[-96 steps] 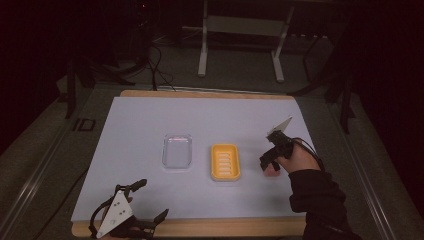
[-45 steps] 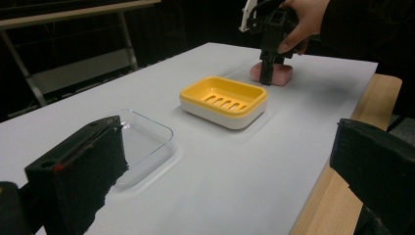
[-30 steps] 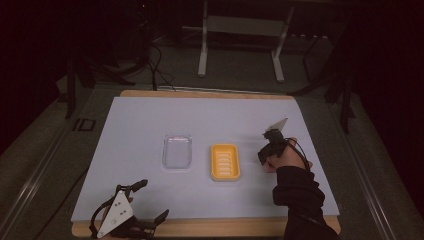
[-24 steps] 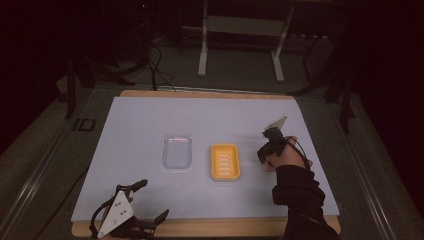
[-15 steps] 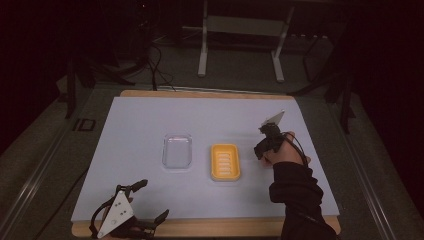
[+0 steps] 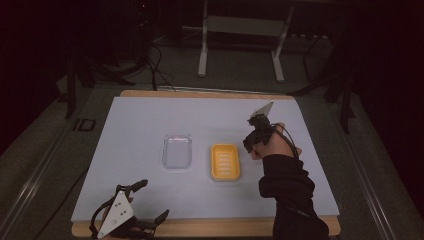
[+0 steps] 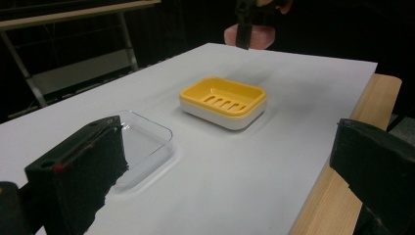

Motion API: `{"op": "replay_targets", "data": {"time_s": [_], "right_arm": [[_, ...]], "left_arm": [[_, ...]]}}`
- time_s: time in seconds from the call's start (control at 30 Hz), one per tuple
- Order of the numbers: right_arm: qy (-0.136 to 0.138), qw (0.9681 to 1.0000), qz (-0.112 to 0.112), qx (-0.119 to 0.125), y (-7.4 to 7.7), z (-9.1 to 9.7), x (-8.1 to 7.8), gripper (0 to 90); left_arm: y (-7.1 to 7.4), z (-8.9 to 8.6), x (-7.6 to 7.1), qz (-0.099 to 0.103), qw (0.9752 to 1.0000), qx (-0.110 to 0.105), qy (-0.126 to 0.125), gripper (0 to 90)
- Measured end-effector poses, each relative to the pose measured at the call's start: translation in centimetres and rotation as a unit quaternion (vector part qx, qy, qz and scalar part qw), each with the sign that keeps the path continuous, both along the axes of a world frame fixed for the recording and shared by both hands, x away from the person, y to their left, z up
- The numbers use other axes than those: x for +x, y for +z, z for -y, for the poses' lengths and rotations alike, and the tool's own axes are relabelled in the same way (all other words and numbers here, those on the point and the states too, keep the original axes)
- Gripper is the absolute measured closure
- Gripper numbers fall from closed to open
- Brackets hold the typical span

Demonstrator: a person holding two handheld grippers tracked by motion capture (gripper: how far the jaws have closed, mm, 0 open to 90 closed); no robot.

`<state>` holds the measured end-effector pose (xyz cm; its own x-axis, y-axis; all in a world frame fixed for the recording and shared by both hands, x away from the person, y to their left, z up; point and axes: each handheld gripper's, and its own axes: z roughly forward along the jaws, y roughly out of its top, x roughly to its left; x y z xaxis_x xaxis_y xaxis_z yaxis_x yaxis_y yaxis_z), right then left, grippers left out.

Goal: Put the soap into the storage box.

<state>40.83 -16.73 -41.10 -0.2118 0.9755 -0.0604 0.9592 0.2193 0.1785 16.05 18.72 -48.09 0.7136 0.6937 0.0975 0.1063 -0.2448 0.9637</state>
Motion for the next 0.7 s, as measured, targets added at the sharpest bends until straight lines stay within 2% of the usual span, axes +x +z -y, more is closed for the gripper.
{"op": "replay_targets", "data": {"time_s": [0.2, 0.23, 0.33, 0.37, 0.57, 0.6, 0.7], "right_arm": [[0.014, 0.9999, 0.008, 0.002, 1.0, -1.8, -0.1, 37.3], [0.021, 0.9998, 0.007, 0.002, 1.3, -2.7, -0.1, 37.3], [0.029, 0.9996, 0.007, 0.004, 1.3, -3.4, -0.1, 37.3], [0.033, 0.9994, 0.008, 0.004, 1.3, -4.3, -0.2, 37.3], [0.045, 0.9989, 0.007, 0.014, 0.9, -5.7, -0.3, 37.3], [0.044, 0.9987, 0.002, 0.026, 0.4, -6.1, -0.3, 37.3], [0.042, 0.9988, -0.005, 0.026, -0.4, -6.6, -0.3, 37.3]], "left_arm": [[0.0, 0.0, 0.0, 0.001, 1.0000, 0.000, 0.000, 0.6], [0.0, 0.0, 0.0, 0.001, 1.0000, 0.001, 0.000, 0.6], [0.0, 0.0, 0.0, 0.002, 1.0000, 0.001, 0.000, 0.6], [0.0, 0.0, -0.1, 0.002, 1.0000, 0.001, 0.000, 0.6], [0.0, 0.0, -0.1, 0.004, 1.0000, 0.004, -0.001, 0.6], [0.0, 0.0, -0.1, 0.005, 1.0000, 0.004, -0.002, 0.6], [0.1, 0.0, -0.1, 0.005, 1.0000, 0.004, -0.003, 0.6]]}}
